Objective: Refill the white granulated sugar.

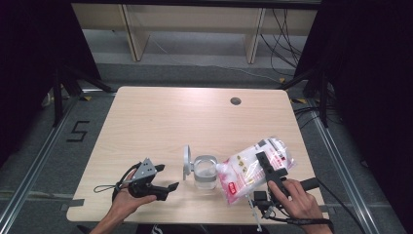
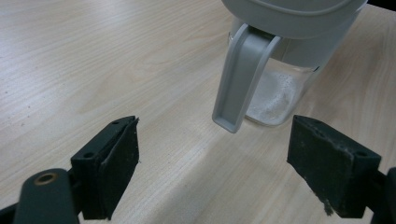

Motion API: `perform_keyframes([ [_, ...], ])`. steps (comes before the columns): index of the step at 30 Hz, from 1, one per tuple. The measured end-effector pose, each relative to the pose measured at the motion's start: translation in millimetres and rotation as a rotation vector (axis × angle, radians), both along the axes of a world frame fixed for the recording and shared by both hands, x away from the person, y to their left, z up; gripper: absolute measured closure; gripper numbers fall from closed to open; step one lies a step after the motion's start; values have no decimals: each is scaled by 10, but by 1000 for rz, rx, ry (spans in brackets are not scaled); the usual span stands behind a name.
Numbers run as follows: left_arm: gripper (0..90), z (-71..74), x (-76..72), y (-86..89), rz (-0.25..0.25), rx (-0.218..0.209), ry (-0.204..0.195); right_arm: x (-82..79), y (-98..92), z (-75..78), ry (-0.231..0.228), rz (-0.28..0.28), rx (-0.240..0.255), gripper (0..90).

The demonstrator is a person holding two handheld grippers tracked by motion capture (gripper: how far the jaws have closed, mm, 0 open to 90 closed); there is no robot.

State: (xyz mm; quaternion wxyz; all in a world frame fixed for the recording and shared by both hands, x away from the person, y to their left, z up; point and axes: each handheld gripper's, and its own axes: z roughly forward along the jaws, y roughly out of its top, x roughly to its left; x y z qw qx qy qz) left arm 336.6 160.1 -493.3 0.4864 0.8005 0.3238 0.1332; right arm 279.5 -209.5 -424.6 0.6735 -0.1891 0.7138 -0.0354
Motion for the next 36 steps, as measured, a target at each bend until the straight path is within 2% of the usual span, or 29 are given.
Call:
perform_keyframes([
  [3,163,3,0,2,1,3,1,-1,-2,6,-1,-1,2,529],
  [4,163,3,0,3,1,3,1,-5,2,26,-9,3,-20,530],
  [5,163,6,-4,3,5,7,1,-8,-3,12,0,-5,-1,531],
  [7,163,6,-4,3,4,7,0,-2,-3,21,-8,3,-5,532],
  [9,162,5,-3,2,1,4,0,-5,8,39,-19,13,-25,533],
  [14,163,7,-4,3,4,7,0,-14,7,10,-6,-1,5,535],
  [15,163,7,-4,3,3,7,-1,-9,19,30,-15,15,-21,535],
  [17,162,6,-4,3,3,7,-1,-22,7,9,-5,-5,9,535],
  [20,163,7,-4,4,4,9,-2,-22,2,3,-4,-7,23,537],
  [22,163,6,-5,2,3,5,-1,-16,0,13,-6,0,11,538],
  [23,163,6,-6,1,4,5,0,-20,-1,8,-5,-4,25,538],
  [25,163,8,-2,11,3,25,-2,-20,-1,11,-7,-2,27,539],
  [26,162,8,-1,11,3,27,-2,-18,9,37,-9,2,-3,540],
  [27,163,5,-9,-1,6,2,3,-16,8,40,-9,4,-6,539],
  [28,163,5,-7,0,5,5,1,-16,-9,27,-9,-6,4,540],
  [30,163,6,-6,1,3,6,0,-41,8,49,24,-41,0,540],
  [33,162,5,-8,0,5,4,1,-38,9,67,14,-34,-23,540],
  [36,163,6,-7,2,7,8,1,-40,13,67,14,-35,-22,541],
])
